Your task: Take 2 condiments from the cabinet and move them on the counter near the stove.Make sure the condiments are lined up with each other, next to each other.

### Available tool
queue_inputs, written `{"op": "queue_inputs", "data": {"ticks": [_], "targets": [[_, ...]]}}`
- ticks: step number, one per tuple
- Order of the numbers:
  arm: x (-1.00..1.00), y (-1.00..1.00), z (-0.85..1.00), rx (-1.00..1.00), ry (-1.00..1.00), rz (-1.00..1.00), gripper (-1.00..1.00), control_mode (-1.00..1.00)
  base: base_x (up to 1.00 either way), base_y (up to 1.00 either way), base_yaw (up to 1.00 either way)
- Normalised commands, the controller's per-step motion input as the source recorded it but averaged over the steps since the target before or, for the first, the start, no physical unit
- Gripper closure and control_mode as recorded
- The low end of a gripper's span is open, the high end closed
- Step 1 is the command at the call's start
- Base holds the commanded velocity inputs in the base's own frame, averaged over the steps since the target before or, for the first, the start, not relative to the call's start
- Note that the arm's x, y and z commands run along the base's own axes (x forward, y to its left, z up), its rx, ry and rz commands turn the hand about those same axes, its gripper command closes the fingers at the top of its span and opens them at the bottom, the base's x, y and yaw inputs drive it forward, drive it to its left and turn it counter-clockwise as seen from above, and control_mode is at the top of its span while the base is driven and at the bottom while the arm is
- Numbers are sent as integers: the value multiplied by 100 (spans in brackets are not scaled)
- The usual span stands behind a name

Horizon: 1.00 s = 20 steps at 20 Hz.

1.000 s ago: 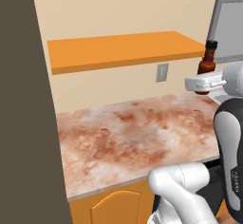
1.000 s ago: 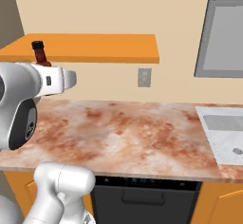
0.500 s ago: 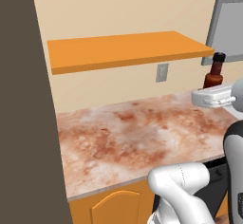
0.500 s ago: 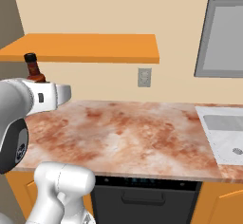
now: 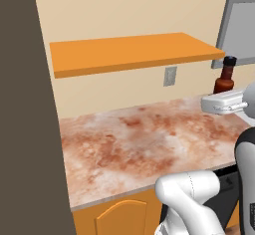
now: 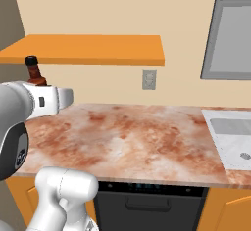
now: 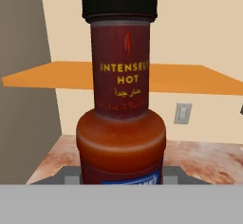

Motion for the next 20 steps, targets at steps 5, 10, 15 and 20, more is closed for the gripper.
{"op": "queue_inputs", "data": {"ticks": [5, 10, 15, 20], "targets": [[0, 0, 0, 0, 0, 0, 100, 100, -3, 0, 0], [0, 0, 0, 0, 0, 0, 100, 100, -62, -31, -13], [0, 0, 0, 0, 0, 0, 100, 100, -91, -47, -15], [0, 0, 0, 0, 0, 0, 100, 100, -20, -73, -30]]}}
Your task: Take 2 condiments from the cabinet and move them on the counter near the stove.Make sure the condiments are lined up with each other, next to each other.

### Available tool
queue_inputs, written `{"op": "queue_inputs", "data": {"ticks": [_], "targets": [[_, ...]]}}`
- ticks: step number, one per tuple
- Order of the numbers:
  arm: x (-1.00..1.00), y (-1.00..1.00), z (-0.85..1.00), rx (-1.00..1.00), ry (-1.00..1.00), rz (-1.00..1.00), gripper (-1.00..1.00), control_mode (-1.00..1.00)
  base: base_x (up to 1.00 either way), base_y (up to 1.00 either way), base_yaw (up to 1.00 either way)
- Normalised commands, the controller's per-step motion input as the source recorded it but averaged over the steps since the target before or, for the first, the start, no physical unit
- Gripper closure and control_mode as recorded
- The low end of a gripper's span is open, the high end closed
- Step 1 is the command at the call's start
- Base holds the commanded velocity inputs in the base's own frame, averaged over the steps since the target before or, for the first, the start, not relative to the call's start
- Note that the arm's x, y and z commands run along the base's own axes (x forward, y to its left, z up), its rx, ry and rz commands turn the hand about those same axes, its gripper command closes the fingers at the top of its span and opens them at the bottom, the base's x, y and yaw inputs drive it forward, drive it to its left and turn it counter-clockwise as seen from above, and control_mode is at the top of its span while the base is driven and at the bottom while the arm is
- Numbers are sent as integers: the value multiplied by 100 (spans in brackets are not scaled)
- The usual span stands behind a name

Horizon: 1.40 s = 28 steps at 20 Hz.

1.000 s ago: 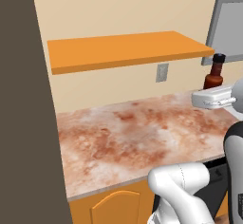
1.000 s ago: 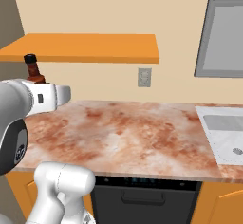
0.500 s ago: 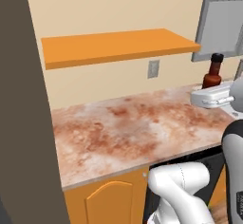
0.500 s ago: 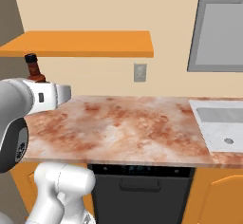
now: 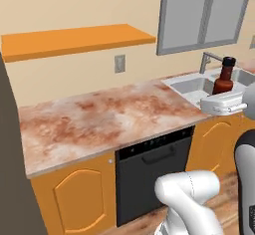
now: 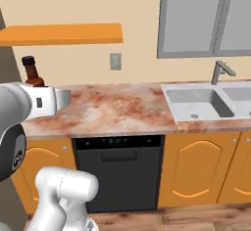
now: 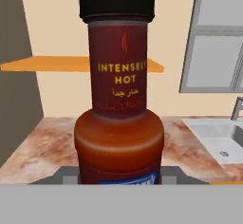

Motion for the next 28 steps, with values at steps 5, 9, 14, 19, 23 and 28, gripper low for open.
{"op": "queue_inputs", "data": {"ticks": [5, 9, 14, 19, 23, 28], "targets": [[0, 0, 0, 0, 0, 0, 100, 100, 0, -60, -79], [0, 0, 0, 0, 0, 0, 100, 100, 0, -58, -82], [0, 0, 0, 0, 0, 0, 100, 100, 0, -64, -81], [0, 0, 0, 0, 0, 0, 100, 100, 0, -71, -81], [0, 0, 0, 0, 0, 0, 100, 100, 20, -33, -47], [0, 0, 0, 0, 0, 0, 100, 100, 4, 0, -7]]}}
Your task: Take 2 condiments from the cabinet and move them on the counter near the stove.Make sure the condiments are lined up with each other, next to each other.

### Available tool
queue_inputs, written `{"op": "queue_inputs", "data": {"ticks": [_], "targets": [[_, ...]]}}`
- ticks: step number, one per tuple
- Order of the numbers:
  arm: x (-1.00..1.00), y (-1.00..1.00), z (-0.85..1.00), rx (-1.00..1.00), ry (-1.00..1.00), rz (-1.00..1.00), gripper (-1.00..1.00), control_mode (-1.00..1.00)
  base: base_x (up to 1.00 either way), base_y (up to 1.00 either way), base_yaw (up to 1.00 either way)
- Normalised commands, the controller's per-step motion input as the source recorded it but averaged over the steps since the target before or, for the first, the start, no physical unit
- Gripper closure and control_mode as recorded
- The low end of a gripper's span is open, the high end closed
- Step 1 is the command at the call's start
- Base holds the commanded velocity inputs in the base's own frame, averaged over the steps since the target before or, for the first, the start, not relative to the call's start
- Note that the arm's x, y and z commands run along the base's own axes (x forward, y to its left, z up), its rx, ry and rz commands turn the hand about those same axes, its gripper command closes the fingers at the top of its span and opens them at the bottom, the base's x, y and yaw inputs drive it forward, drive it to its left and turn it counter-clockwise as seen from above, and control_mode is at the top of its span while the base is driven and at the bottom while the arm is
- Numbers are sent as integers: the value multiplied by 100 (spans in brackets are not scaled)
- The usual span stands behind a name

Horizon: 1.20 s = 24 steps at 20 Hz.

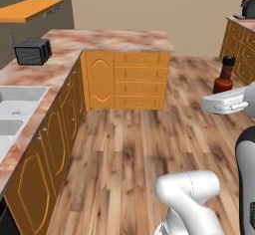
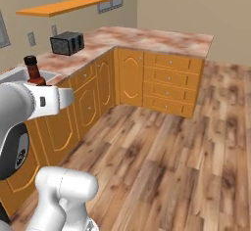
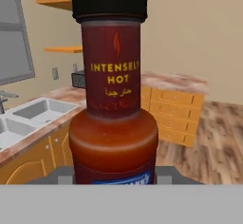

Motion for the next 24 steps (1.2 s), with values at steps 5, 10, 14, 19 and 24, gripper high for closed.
{"op": "queue_inputs", "data": {"ticks": [5, 10, 14, 19, 24], "targets": [[0, 0, 0, 0, 0, 0, 100, 100, 65, -1, -13], [0, 0, 0, 0, 0, 0, 100, 100, 98, -17, -18], [0, 0, 0, 0, 0, 0, 100, 100, 100, -33, -20], [0, 0, 0, 0, 0, 0, 100, 100, 89, -40, -23], [0, 0, 0, 0, 0, 0, 100, 100, 44, -65, -46]]}}
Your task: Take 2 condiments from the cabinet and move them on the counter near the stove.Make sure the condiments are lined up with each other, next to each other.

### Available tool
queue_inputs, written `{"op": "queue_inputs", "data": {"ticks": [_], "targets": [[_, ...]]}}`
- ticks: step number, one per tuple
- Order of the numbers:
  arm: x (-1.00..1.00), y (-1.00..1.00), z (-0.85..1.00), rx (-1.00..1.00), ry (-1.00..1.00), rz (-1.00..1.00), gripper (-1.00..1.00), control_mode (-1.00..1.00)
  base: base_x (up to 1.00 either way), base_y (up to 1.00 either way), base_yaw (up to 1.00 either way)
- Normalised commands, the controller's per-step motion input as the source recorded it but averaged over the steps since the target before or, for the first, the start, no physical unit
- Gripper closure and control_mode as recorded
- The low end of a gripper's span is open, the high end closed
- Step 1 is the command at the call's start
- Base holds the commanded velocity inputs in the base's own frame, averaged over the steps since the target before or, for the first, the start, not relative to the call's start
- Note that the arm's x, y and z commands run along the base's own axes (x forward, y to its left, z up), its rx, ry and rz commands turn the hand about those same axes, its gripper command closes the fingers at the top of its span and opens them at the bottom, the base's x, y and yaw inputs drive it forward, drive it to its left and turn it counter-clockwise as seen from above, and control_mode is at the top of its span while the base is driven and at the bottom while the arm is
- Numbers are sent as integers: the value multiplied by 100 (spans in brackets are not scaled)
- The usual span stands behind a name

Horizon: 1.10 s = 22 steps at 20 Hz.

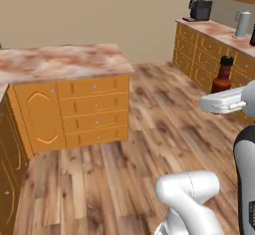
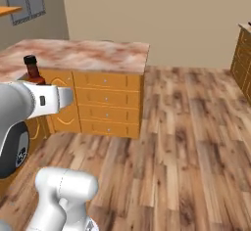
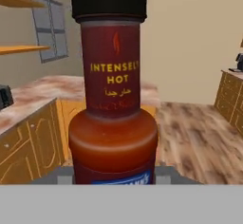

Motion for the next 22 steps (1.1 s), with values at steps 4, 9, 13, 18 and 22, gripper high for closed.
{"op": "queue_inputs", "data": {"ticks": [4, 9, 13, 18, 22], "targets": [[0, 0, 0, 0, 0, 0, 100, 100, 25, -95, -64], [0, 0, 0, 0, 0, 0, 100, 100, 46, -78, -58], [0, 0, 0, 0, 0, 0, 100, 100, 57, -42, -25], [0, 0, 0, 0, 0, 0, 100, 100, 16, -2, -8], [0, 0, 0, 0, 0, 0, 100, 100, 57, 0, -14]]}}
